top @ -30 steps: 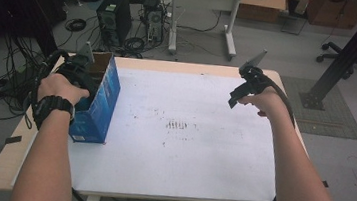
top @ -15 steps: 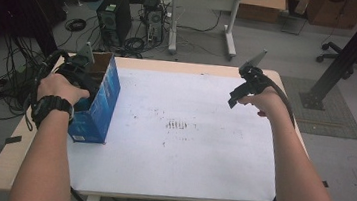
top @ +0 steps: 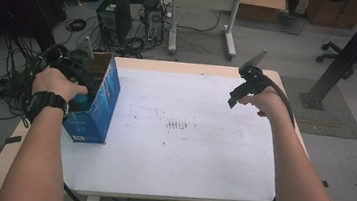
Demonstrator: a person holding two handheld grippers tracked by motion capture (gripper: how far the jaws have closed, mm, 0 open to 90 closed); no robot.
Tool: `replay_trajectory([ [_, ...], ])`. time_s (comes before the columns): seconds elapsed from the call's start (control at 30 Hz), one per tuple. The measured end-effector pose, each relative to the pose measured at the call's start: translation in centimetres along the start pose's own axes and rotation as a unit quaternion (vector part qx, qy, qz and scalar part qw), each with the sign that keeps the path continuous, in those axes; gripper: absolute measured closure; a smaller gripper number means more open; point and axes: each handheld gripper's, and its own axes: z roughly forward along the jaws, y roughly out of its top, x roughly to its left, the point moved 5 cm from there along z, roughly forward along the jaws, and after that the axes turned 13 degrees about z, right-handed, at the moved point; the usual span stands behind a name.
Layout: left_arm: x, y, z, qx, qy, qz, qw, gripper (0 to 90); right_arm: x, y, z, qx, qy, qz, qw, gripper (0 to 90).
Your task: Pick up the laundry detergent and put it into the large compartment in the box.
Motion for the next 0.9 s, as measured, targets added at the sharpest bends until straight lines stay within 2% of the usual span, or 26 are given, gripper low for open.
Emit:
replay_trajectory([
  [0.33, -0.1, -0.1, -1.5, -0.006, -0.006, 0.010, 0.9999, 22.9, 0.1, 0.0, -0.1, 0.000, 0.002, 0.002, 1.0000, 13.4],
  [0.6, -0.1, 0.0, -2.8, -0.009, 0.000, 0.015, 0.9999, 20.0, 0.1, 0.0, -0.1, 0.000, 0.002, 0.000, 1.0000, 13.4],
  [0.83, -0.9, 0.7, -4.5, -0.020, 0.012, 0.043, 0.9988, 14.6, 0.1, -0.1, -0.1, -0.001, 0.004, 0.000, 1.0000, 13.4],
  [0.9, -1.2, 1.1, -5.0, -0.022, 0.014, 0.060, 0.9978, 13.3, 0.0, -0.1, -0.2, -0.003, 0.004, 0.000, 1.0000, 13.4],
])
